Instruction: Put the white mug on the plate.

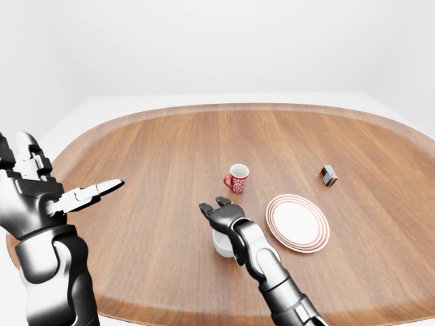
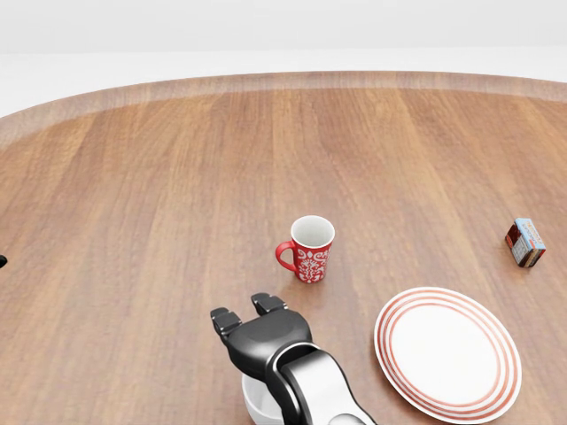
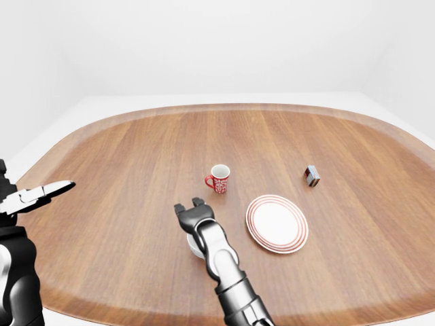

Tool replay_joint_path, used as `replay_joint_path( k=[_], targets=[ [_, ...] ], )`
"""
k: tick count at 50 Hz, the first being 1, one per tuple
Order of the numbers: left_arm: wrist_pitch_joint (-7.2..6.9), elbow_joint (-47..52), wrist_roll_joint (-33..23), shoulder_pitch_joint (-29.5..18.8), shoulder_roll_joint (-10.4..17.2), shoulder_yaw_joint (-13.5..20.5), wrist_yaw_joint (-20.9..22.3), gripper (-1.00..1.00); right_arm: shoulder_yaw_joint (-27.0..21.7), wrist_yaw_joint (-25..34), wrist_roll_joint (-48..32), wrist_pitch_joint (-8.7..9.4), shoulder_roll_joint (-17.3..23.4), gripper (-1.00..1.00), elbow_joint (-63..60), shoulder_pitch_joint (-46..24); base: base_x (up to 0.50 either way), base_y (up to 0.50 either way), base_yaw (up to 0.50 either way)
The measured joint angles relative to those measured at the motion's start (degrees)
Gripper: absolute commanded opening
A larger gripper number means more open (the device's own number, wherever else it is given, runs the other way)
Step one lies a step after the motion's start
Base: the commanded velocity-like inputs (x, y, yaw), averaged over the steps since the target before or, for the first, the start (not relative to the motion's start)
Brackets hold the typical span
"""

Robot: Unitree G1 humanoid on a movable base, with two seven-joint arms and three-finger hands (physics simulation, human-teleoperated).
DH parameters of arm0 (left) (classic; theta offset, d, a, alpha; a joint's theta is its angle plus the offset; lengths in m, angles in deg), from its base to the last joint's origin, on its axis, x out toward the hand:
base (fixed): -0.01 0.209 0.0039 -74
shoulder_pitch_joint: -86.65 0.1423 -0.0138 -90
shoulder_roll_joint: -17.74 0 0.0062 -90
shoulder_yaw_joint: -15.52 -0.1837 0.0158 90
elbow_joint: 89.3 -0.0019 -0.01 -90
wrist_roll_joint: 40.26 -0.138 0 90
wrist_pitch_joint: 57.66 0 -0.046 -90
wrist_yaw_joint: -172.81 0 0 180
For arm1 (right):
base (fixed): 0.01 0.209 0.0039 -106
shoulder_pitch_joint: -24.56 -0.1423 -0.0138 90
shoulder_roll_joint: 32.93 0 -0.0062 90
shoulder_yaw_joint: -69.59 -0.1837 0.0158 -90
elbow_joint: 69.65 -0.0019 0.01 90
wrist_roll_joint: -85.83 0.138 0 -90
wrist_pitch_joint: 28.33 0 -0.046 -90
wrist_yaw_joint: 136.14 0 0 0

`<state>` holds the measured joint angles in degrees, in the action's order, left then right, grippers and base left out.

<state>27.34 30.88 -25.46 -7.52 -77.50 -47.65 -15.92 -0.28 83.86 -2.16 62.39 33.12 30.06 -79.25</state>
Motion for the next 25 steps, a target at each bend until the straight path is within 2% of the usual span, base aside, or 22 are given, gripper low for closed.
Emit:
replay_joint_path(
  k=[25],
  targets=[
    [0.00, -0.31, -0.17, 0.16, -0.17, -0.24, 0.09, 1.00, -0.92, 0.00, 0.64, 0.51, -0.21, 1.00, 4.95, -2.31, 0.00, 0.00, 0.00]
  ],
)
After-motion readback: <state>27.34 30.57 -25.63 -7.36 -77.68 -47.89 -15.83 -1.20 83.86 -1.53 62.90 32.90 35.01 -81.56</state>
